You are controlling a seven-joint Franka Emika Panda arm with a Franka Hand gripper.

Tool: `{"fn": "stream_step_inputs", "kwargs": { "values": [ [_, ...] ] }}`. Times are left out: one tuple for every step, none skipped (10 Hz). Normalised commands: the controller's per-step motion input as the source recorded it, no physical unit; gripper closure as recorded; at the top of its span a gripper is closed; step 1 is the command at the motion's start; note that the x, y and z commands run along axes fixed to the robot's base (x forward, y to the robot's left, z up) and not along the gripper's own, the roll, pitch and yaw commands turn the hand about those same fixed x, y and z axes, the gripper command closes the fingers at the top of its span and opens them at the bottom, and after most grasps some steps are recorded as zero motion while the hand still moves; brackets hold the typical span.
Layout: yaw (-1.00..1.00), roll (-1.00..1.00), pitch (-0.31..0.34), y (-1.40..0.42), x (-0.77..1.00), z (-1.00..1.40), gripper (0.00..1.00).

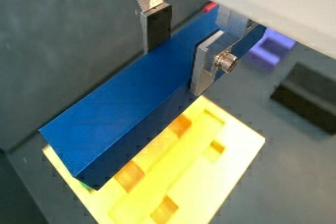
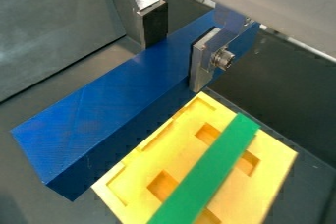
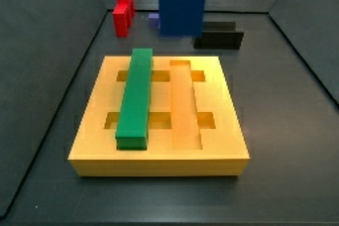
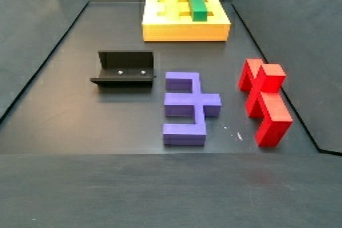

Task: Pick up the blue object. Move up. Move to above the board. Insert the blue object.
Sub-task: Insert the blue object.

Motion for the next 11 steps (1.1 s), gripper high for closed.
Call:
{"fn": "stream_step_inputs", "kwargs": {
  "values": [
    [0.07,0.17,-0.006,-0.14,0.39,-0.92,1.00],
    [0.12,0.21,0.000,-0.07,0.33,-0.84,1.00],
    [0.17,0.19,-0.044,-0.12,0.14,-0.86,1.00],
    [0.13,0.16,-0.141,-0.18,0.00,-0.86,1.00],
    [0.06,0.13,-0.156,-0.17,0.00,-0.86,1.00],
    [0.04,0.06,-0.180,-0.14,0.00,-0.84,1.00],
    [0.08,0.00,-0.221,-0.10,0.00,-0.72,1.00],
    [0.06,-0.07,-0.266,0.00,-0.02,-0.67,1.00],
    [0.04,-0.04,-0.239,0.00,-0.02,-0.65,1.00],
    [0.03,0.00,-0.213,-0.01,-0.05,-0.61,1.00],
    [0.04,0.08,-0.136,-0.11,-0.02,-0.44,1.00]
  ]
}}
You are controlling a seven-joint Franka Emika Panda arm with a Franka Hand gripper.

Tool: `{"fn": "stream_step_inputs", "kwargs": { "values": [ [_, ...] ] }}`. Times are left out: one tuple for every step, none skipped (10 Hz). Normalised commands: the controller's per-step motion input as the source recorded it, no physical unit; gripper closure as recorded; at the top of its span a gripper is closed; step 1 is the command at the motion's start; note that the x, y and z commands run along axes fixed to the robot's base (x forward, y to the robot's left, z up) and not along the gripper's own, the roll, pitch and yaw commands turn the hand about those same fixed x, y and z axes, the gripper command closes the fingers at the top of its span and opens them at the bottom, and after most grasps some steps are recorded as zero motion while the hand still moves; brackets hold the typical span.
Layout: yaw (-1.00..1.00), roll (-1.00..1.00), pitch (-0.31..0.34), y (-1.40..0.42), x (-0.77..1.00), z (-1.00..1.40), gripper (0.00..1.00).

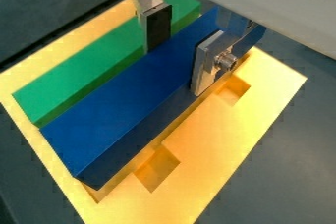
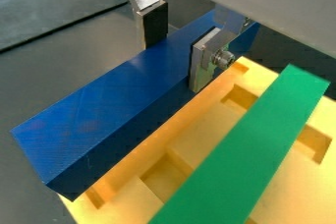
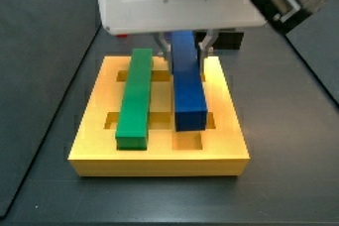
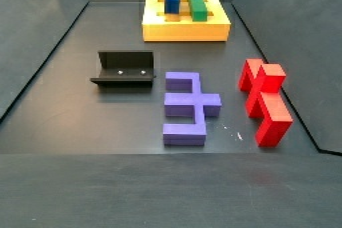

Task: Pick up the blue object. Move up. Move to above the board. Insert the blue object.
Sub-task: Insert the blue object.

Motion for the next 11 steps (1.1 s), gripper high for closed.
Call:
{"fn": "stream_step_inputs", "kwargs": {
  "values": [
    [0.01,0.15,-0.040,-0.17,0.00,-0.29,1.00],
    [0.00,0.22,0.000,-0.13,0.00,-0.29,1.00],
    [0.00,0.27,0.000,-0.10,0.00,-0.23,1.00],
    [0.00,0.27,0.021,-0.11,0.00,-0.15,1.00],
    [0.02,0.22,0.010,-0.13,0.03,-0.14,1.00],
    [0.00,0.18,0.003,-0.09,0.02,-0.19,1.00],
    [0.00,0.16,0.001,-0.13,0.09,-0.17,1.00],
    [0.00,0.14,0.011,-0.08,0.15,-0.19,1.00],
    [0.00,0.17,0.059,0.00,0.32,-0.25,1.00],
    [0.00,0.21,0.080,0.00,0.34,-0.25,1.00],
    [0.00,0.23,0.084,0.00,0.28,-0.24,1.00]
  ]
}}
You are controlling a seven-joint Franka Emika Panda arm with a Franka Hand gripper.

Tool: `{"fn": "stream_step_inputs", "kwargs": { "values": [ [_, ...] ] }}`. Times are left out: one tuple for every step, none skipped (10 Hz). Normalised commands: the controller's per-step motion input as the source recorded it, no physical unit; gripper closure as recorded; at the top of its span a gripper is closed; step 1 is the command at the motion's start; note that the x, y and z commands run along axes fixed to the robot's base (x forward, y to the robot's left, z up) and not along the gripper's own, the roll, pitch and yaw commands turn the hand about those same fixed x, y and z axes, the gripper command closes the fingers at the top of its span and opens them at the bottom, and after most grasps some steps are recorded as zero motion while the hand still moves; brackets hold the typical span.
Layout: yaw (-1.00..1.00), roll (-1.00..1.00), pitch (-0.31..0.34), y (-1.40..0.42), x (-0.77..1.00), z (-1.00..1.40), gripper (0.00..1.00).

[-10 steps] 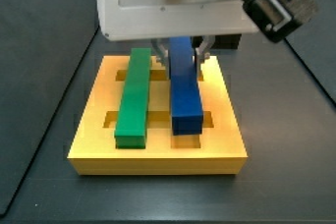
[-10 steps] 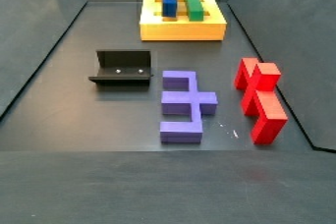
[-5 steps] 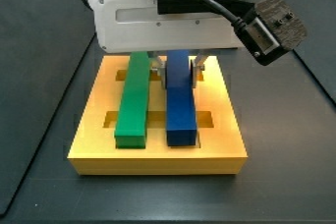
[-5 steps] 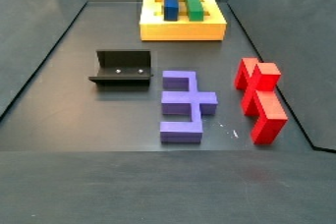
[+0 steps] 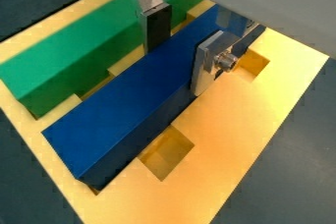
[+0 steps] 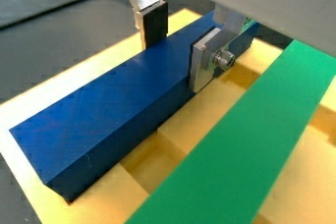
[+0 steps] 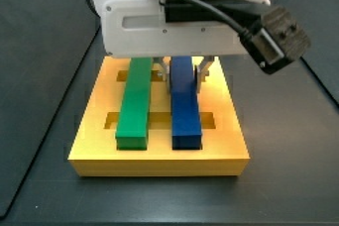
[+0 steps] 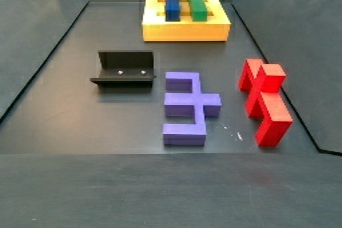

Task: Pick up the blue object. Move up. Move to above the board. Insert the blue object.
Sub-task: Insert the blue object.

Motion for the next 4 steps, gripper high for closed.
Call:
{"fn": "stream_step_inputs", "kwargs": {
  "values": [
    [0.00,0.22,0.061,0.00,0.11,-0.28,1.00],
    [0.00,0.17,0.027,0.00,0.00,-0.32,1.00],
    [0.00,0.15,0.021,0.00,0.00,-0.19,1.00],
    [0.00,0.00,0.000,0.00,0.00,0.00,1.00]
  ]
}}
